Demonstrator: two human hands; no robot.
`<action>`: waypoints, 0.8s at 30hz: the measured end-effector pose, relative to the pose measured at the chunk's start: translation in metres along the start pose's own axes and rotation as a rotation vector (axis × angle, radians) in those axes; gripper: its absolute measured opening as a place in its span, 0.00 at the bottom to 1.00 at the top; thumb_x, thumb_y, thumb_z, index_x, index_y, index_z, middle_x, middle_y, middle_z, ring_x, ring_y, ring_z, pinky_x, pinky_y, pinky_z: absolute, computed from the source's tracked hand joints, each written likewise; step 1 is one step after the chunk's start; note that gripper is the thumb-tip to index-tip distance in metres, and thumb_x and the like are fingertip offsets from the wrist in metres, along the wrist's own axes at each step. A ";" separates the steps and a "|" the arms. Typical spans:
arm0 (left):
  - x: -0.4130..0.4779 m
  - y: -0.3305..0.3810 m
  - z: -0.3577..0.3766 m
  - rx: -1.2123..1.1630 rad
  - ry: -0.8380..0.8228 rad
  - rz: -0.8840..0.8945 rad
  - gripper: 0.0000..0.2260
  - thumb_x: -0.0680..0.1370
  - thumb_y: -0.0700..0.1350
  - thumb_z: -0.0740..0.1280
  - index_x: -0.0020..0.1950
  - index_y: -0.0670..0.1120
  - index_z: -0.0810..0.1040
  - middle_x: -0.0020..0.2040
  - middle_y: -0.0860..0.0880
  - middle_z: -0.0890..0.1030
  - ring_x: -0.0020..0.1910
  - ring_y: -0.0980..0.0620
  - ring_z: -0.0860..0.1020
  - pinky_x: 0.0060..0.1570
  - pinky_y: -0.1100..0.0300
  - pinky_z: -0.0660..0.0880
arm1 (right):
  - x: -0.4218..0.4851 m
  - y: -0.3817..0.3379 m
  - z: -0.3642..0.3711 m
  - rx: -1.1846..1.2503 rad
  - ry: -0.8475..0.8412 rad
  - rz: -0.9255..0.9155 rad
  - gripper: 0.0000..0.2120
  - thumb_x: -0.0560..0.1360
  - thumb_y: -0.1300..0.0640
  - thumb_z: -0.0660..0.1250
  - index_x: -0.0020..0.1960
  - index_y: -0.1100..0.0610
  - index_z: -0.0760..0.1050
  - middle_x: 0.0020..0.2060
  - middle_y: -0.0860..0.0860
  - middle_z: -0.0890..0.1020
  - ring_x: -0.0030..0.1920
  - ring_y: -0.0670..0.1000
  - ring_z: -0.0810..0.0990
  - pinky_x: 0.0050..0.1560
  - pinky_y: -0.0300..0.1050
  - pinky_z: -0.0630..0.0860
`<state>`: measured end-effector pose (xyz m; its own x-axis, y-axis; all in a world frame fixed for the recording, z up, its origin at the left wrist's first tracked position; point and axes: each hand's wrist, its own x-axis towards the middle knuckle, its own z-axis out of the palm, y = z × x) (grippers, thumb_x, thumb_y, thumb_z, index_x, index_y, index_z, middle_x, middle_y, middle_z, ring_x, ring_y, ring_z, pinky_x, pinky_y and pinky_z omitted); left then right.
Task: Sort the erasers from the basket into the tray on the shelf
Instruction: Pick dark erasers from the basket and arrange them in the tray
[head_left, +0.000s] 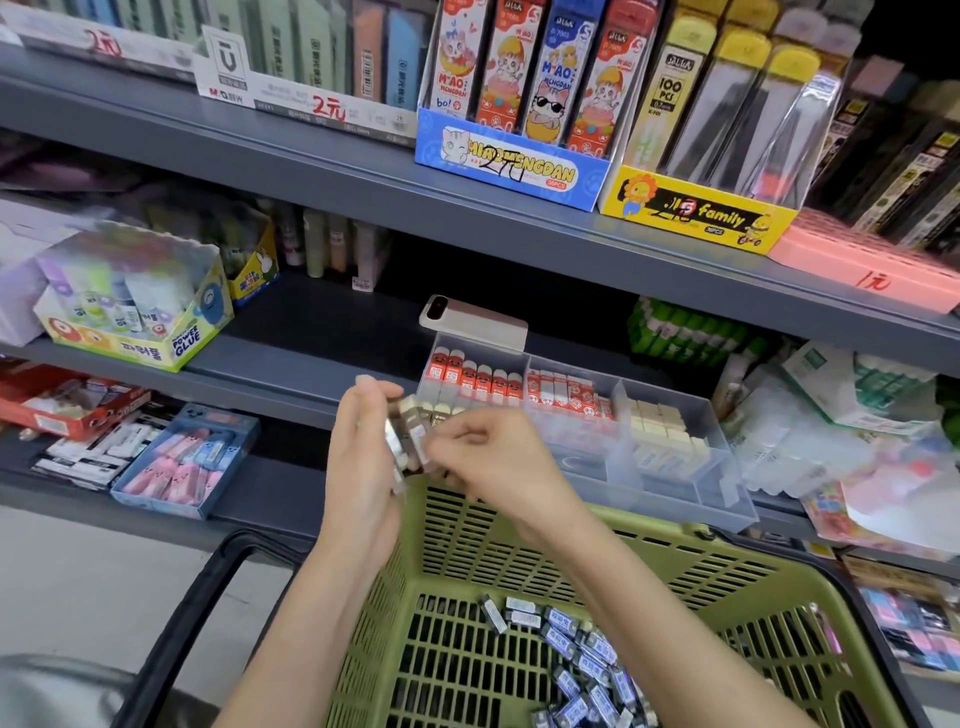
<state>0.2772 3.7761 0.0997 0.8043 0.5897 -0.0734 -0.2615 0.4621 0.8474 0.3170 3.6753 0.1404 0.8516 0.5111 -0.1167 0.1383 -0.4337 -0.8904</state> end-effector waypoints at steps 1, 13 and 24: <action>0.002 0.000 -0.001 -0.046 0.047 -0.016 0.17 0.76 0.61 0.59 0.46 0.47 0.75 0.34 0.51 0.76 0.34 0.54 0.74 0.31 0.61 0.71 | 0.005 0.001 -0.004 0.036 0.045 0.047 0.08 0.67 0.60 0.68 0.31 0.53 0.80 0.27 0.48 0.80 0.26 0.42 0.74 0.25 0.33 0.68; 0.011 0.000 -0.012 -0.383 0.218 -0.086 0.14 0.82 0.55 0.57 0.46 0.46 0.74 0.30 0.51 0.75 0.30 0.55 0.75 0.33 0.62 0.76 | 0.052 -0.003 0.015 -0.587 0.168 0.158 0.17 0.69 0.51 0.68 0.27 0.55 0.68 0.24 0.47 0.69 0.26 0.47 0.69 0.24 0.38 0.63; 0.008 0.004 -0.006 -0.507 0.155 -0.080 0.16 0.82 0.54 0.56 0.45 0.44 0.73 0.38 0.44 0.83 0.49 0.43 0.83 0.50 0.51 0.80 | 0.016 -0.007 0.005 -0.516 0.132 -0.260 0.11 0.77 0.50 0.63 0.42 0.53 0.80 0.37 0.47 0.81 0.41 0.47 0.76 0.45 0.43 0.72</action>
<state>0.2794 3.7866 0.0996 0.7542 0.6124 -0.2369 -0.4580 0.7492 0.4786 0.3272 3.6904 0.1429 0.8080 0.5665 0.1621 0.5506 -0.6281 -0.5498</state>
